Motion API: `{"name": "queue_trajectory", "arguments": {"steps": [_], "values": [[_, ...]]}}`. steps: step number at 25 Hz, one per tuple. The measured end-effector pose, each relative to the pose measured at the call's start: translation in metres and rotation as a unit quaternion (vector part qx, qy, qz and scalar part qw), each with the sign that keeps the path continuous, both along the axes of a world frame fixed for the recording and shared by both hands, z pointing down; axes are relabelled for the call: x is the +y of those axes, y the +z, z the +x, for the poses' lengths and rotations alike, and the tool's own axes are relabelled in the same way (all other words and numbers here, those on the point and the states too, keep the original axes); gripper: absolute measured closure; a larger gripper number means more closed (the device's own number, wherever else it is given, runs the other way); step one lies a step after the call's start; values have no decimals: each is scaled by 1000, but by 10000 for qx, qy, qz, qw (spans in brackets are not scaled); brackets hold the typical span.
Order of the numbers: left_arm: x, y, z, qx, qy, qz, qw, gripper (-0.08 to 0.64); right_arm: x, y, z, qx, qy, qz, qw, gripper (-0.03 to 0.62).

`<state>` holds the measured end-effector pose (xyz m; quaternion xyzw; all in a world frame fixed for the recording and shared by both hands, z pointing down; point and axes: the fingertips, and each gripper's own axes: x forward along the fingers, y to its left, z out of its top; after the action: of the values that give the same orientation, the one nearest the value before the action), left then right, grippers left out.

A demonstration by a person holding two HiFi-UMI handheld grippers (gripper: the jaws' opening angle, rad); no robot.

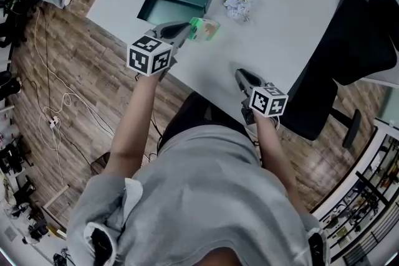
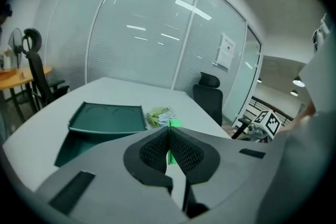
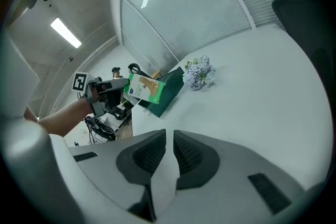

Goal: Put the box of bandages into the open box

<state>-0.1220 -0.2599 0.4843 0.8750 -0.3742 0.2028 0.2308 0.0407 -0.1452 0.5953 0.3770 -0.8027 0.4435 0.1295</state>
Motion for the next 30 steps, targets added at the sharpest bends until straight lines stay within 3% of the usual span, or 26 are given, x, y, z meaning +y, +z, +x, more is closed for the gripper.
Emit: {"name": "queue_trajectory", "arguments": {"steps": [5, 10, 17, 20, 21, 24, 26, 28, 30], "values": [[-31, 6, -58, -686, -610, 251, 9955, 538, 2, -2, 1, 65, -62, 82, 9999, 522], [-39, 48, -77, -1049, -815, -98, 9911, 538, 6, -5, 0, 96, -43, 82, 9999, 522], [-35, 56, -56, -1053, -661, 226, 9920, 531, 7, -11, -3, 49, -11, 141, 9999, 522], [-34, 52, -52, -1002, -680, 350, 9920, 393, 8, -18, -6, 8, -26, 199, 9998, 522], [-35, 48, -52, -964, -719, 409, 9919, 377, 7, -20, -7, -8, -25, 228, 9997, 522], [-36, 34, -49, -987, -734, 655, 9902, 392, -1, -31, -7, -35, 2, 415, 9991, 522], [-33, 19, -48, -921, -759, 874, 9890, 449, -8, -46, -7, -55, 40, 679, 9977, 524], [-27, 1, -46, -687, -777, 1032, 9892, 529, -17, -66, -6, -138, 101, 1045, 9944, 526], [-20, -19, -42, -351, -813, 1203, 9888, 538, -26, -91, -3, -136, 191, 1471, 9888, 529]]}}
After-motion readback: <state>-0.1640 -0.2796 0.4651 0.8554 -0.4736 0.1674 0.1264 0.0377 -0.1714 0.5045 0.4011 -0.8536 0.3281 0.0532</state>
